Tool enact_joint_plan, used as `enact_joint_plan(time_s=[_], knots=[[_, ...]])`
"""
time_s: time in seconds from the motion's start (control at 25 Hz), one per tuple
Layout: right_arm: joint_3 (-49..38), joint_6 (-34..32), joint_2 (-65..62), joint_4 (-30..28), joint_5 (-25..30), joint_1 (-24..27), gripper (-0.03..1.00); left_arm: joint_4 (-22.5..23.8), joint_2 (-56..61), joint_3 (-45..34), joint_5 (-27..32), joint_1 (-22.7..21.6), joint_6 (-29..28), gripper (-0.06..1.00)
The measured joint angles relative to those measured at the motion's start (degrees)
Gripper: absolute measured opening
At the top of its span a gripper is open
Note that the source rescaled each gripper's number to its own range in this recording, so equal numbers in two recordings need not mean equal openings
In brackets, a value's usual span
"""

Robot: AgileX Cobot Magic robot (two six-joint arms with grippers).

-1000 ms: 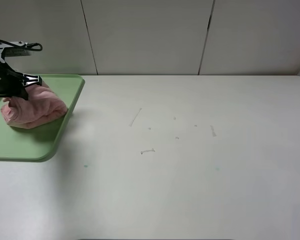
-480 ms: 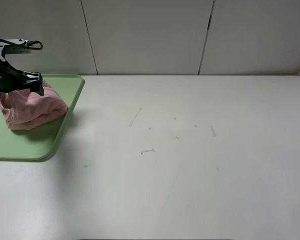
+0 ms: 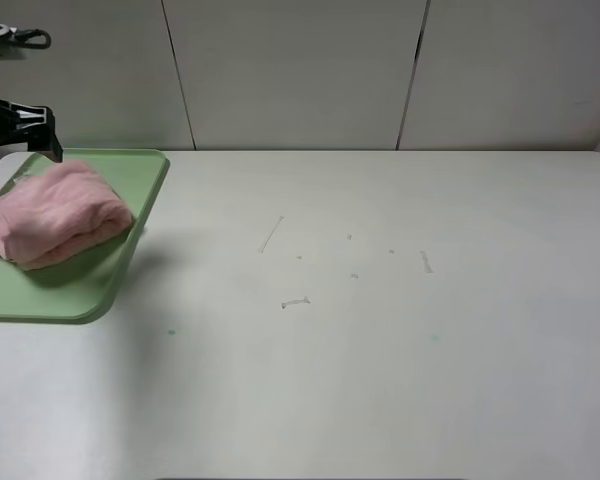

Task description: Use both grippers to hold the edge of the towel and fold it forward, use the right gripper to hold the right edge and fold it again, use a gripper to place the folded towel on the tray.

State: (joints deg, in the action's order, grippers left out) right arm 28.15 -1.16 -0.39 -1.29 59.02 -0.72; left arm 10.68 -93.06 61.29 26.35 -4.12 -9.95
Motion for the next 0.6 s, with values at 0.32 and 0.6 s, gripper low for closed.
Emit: enact_joint_plan(time_s=[0.32,0.6], knots=[[0.0,0.0,0.0,0.0,0.0,0.0,1.00,-1.1,2.3,0.0,7.4,0.0,0.0,1.00],[0.0,0.0,0.0,0.0,0.0,0.0,1.00,-1.8,8.0,0.0,16.3,0.1,1.7,1.00]])
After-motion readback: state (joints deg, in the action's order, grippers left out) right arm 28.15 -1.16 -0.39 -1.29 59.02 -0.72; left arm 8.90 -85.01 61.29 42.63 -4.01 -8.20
